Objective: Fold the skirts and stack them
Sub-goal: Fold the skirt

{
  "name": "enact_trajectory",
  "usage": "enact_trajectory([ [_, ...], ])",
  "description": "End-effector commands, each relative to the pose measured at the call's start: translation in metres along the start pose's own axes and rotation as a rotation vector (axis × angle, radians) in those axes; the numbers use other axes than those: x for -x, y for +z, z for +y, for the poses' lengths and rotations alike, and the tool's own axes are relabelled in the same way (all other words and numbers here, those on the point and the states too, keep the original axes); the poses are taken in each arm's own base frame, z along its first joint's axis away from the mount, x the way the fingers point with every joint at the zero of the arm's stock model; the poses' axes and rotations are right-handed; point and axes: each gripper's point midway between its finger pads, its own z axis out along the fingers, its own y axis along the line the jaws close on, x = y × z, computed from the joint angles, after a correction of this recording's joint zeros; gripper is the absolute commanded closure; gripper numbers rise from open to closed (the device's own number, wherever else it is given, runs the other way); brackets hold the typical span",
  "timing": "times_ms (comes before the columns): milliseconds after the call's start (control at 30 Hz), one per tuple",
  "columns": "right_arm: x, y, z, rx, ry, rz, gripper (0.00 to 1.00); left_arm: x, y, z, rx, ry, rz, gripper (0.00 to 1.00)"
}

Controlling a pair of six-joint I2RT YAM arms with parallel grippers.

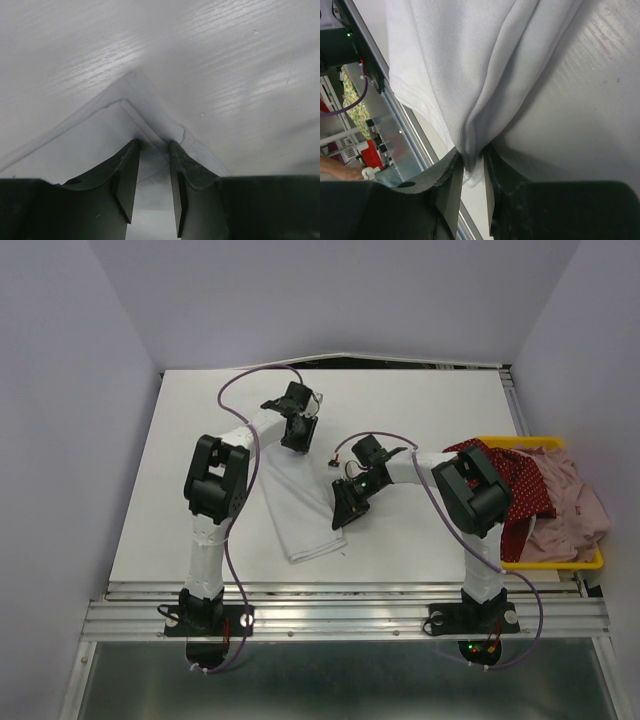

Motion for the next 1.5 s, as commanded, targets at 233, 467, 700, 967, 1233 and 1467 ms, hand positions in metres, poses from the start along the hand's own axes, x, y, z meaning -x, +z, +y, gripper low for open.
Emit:
enact_trajectory([
  [233,-0.015,0.015,-0.020,-0.075,-0.004,0.035,0.73,0.028,-0.057,-0.001,0.050,-0.037,-0.129,0.58],
  [467,-0.014,0.016,-0.020,-0.073,-0.002,0.034,0.72,0.025,-0.070,-0.019,0.038,-0.018,-0.141,0.58],
  [700,-0.015,0.015,-0.020,-0.075,-0.005,0.034,0.73,0.007,-0.048,-0.022,0.062,0.007,-0.074,0.58],
  [967,-0.016,0.015,-0.020,-0.075,-0.008,0.036,0.74,-0.005,-0.036,-0.024,0.077,0.017,-0.035,0.60],
  [1233,-0.014,0.016,-0.021,-0.075,-0.009,0.035,0.74,-0.018,-0.029,-0.024,0.095,0.026,-0.006,0.61],
  [1467,-0.015,0.016,-0.021,-0.074,-0.008,0.038,0.74,-0.019,-0.027,-0.027,0.083,0.026,0.000,0.67],
])
